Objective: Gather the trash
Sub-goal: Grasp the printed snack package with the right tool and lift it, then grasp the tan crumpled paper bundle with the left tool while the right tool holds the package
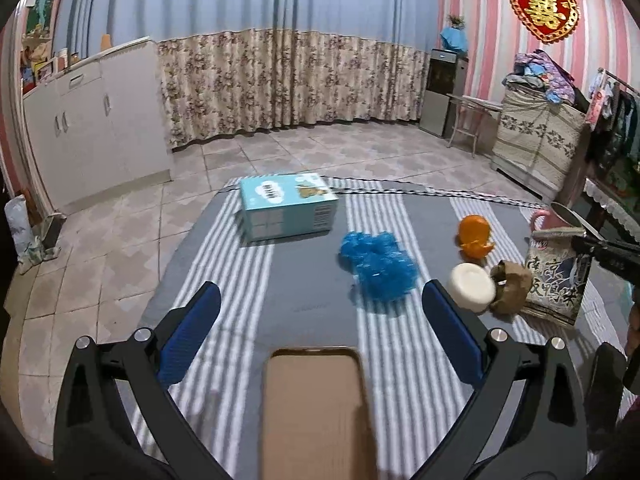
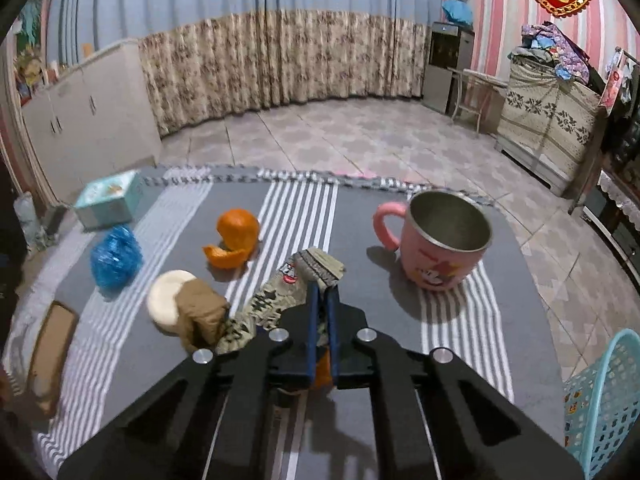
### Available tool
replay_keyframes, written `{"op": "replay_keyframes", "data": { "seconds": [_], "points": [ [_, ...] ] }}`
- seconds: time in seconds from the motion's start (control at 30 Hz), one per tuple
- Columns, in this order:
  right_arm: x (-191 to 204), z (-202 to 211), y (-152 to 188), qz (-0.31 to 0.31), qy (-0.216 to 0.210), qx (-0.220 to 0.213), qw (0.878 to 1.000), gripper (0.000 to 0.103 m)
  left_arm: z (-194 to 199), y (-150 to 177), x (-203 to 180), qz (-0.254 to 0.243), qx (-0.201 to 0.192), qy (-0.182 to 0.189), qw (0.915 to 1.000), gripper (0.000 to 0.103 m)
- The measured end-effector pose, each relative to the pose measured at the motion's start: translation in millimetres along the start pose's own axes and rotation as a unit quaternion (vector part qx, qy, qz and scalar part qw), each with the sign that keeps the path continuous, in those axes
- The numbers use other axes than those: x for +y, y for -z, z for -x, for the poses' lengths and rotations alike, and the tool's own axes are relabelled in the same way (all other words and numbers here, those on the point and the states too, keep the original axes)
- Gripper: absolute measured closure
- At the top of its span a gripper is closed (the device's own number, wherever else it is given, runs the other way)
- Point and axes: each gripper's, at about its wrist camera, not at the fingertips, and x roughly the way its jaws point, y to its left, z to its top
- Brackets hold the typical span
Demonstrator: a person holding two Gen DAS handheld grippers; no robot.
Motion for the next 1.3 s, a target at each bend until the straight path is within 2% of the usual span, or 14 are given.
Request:
{"op": "replay_keyframes", "data": {
  "seconds": [0.27,0.6,0.8,1.0,1.03,1.07,1.1,1.3],
  "points": [
    [-43,62,10,-0.02,0.024,-0.05,0.998,0.098,-4,-2,-55,-0.022,0.006,0.035,0.9992,0.006],
    [-105,94,41,-0.052,0.067,-0.05,0.995,0.098,-26,1,-145,-0.067,0.04,0.098,0.9921,0.008],
    [-127,101,54,-0.065,0.079,-0.049,0.994,0.098,-55,8,-186,-0.1,0.068,0.1,0.9876,0.029],
    [-139,106,63,-0.075,0.086,-0.048,0.992,0.098,-87,12,-201,-0.098,0.109,0.11,0.9831,0.036],
    [-142,107,64,-0.079,0.086,-0.047,0.992,0.098,-91,13,-202,-0.097,0.112,0.11,0.9827,0.039],
    [-143,107,65,-0.081,0.086,-0.047,0.992,0.098,-95,13,-204,-0.098,0.118,0.112,0.9819,0.047],
    [-146,107,65,-0.084,0.086,-0.047,0.992,0.098,-98,14,-205,-0.098,0.121,0.116,0.981,0.049],
    [-152,114,70,-0.088,0.086,-0.049,0.991,0.098,-97,11,-208,-0.095,0.105,0.112,0.9835,0.051]
  ]
}}
